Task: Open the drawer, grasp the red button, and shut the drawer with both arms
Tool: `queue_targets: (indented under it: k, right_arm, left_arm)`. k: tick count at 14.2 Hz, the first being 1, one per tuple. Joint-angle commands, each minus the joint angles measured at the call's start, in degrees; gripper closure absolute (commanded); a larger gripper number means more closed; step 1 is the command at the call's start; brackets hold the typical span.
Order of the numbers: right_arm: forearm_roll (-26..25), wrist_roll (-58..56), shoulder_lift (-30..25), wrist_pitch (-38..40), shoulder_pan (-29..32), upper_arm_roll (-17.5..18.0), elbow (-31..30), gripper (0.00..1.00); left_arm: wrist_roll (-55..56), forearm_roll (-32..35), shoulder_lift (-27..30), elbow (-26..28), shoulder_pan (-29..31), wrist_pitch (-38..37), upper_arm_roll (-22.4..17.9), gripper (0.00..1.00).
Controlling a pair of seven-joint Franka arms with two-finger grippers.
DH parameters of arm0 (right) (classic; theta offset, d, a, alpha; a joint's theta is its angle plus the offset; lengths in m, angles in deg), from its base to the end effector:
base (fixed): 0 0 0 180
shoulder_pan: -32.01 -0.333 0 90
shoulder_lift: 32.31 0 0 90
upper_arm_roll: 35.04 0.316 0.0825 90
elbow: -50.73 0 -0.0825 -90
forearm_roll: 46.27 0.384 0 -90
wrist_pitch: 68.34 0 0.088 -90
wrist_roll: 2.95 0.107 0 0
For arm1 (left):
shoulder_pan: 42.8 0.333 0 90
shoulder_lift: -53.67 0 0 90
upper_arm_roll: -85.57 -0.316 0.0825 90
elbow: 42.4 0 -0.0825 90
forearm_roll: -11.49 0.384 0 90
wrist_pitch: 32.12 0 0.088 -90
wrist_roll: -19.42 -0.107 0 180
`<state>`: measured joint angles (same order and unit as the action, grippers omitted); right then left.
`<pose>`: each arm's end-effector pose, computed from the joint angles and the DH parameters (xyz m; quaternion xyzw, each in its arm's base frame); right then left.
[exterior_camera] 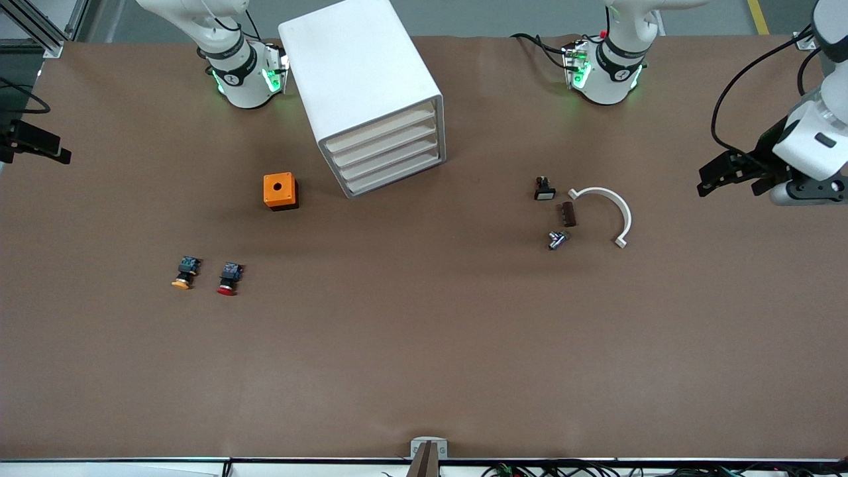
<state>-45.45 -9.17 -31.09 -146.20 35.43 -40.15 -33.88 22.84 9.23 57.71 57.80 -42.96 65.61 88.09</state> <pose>0.5329 -0.0775 0.6393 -0.9974 0.0191 0.0681 0.0150 0.5408 -0.0298 0.5903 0.9997 0.0089 0.0127 0.0187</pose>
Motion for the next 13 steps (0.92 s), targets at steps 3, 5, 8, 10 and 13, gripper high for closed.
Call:
queue_targets:
  k: [3,5,8,10,13]
  right_arm:
    - [0.06,0.07,-7.7,-6.32,-2.09,-0.25,-8.34,0.0]
    - [0.06,0.07,-9.91,-7.83,-2.98,-1.57,-11.44,0.0]
    - [0.15,0.07,-10.18,-7.75,-2.89,-1.66,-11.45,0.0]
    - [0.15,-0.01,-10.53,-7.92,-2.72,-1.66,-11.54,0.0]
    - [0.15,-0.28,-10.89,-8.01,-2.72,-1.57,-11.63,0.0]
  left_arm:
    - [0.18,0.59,-1.31,-7.46,0.7,-5.09,0.83,0.0]
    - [0.27,0.67,-1.94,-8.44,0.61,-5.62,0.83,0.0]
    - [0.27,0.85,-1.94,-8.62,0.26,-6.15,0.91,0.0]
    - [0.18,0.94,-1.94,-8.62,0.34,-6.58,1.18,0.0]
    - [0.18,0.94,-2.72,-8.7,0.61,-7.38,1.09,0.0]
